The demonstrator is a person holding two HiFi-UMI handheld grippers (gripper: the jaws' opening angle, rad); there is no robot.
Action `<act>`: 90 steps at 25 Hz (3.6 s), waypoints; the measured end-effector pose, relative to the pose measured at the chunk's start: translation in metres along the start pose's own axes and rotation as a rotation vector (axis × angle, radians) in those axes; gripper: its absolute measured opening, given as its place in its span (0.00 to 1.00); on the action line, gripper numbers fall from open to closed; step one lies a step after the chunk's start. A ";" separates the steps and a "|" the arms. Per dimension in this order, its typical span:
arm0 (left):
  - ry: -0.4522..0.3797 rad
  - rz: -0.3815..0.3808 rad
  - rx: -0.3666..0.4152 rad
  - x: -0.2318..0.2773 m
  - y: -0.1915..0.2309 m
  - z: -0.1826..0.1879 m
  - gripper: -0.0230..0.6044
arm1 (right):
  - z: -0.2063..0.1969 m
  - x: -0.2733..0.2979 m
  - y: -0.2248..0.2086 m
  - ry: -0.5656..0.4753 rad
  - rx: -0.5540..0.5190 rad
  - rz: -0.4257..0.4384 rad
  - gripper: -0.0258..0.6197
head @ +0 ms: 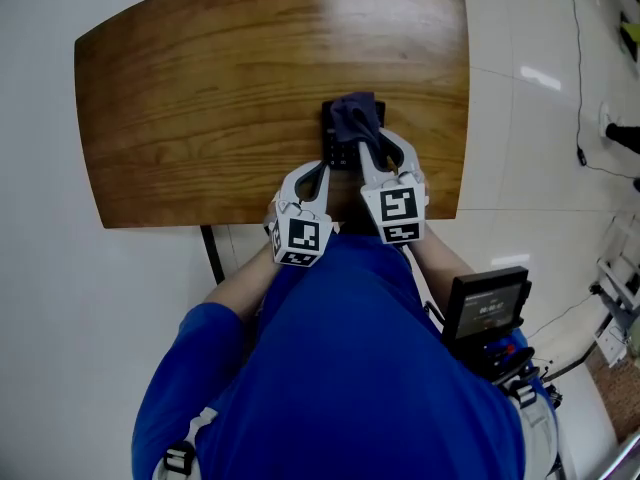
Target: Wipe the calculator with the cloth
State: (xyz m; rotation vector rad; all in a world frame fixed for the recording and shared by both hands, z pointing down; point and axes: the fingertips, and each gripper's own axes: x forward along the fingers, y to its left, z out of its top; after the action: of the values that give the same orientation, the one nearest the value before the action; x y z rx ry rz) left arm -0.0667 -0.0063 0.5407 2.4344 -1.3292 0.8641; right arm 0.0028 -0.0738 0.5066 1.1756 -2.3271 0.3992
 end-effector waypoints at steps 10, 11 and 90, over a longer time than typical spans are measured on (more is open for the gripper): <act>0.043 -0.043 0.036 -0.002 -0.009 -0.005 0.05 | 0.017 0.012 0.021 0.018 -0.102 0.048 0.14; 0.047 -0.044 0.034 -0.003 -0.010 -0.006 0.05 | 0.018 0.014 0.025 0.024 -0.109 0.056 0.14; 0.120 -0.124 0.074 0.007 -0.020 -0.046 0.05 | -0.071 0.010 -0.037 0.303 -0.115 -0.074 0.14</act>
State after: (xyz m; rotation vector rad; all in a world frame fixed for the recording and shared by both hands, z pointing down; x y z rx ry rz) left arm -0.0654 0.0216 0.5832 2.4471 -1.1114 1.0257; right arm 0.0493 -0.0696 0.5728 1.0620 -2.0136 0.3824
